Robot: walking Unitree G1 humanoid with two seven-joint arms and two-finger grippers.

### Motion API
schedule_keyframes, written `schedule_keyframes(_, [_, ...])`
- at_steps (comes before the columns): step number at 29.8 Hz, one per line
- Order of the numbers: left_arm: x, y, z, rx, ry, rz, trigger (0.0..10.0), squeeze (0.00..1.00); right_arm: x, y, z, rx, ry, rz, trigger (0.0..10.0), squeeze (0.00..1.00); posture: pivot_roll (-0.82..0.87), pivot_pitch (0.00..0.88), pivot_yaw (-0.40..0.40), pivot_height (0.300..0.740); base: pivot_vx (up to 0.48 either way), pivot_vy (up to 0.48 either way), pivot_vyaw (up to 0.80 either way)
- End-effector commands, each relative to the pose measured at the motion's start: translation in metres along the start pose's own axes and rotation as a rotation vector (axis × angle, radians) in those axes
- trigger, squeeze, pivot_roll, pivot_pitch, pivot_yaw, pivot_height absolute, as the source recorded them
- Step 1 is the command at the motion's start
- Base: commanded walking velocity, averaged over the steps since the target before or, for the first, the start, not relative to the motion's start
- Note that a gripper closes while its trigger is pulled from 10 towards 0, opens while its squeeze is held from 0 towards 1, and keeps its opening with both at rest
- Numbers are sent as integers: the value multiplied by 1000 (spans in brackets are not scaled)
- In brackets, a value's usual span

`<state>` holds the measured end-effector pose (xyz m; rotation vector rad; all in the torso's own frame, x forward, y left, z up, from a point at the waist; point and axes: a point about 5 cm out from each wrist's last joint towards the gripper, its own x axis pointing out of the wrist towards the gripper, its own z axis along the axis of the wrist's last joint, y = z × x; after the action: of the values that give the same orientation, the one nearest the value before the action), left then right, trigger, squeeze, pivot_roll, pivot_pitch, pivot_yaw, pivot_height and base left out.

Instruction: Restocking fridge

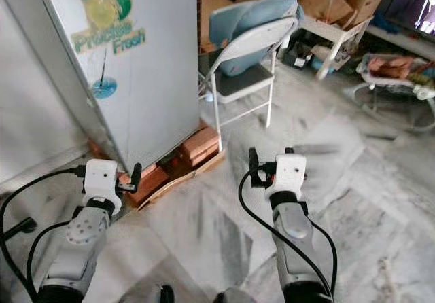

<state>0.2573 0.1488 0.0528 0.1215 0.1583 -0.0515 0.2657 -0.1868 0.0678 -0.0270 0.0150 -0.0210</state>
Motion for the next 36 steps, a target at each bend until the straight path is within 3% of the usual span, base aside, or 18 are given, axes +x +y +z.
schedule_keyframes(1, [-3,14,-1,18,1,45,10000,0,1,1,8,-1,-36,13,10000,0,114,83,-42,740,0,480,0])
schedule_keyframes(7, [-20,26,-15,24,43,67,10000,0,-12,-9,4,-40,-18,19,10000,0,116,79,-45,740,0,479,0])
schedule_keyframes(11, [-21,30,-16,40,42,70,10000,0,-12,-13,2,-46,-6,11,10000,0,118,79,-46,740,0,465,0])
schedule_keyframes(19, [-18,24,-10,31,20,14,10000,0,-6,-6,8,-34,-24,21,10000,0,121,81,-48,740,281,361,0])
schedule_keyframes(27, [-17,17,-7,39,-1,-26,10000,0,-7,-5,7,-34,-16,27,10000,0,120,90,-49,740,455,0,-453])
schedule_keyframes(36, [-18,14,-7,-21,9,-25,10000,0,-7,-3,7,-35,-15,30,10000,0,122,97,-48,740,451,35,-427])
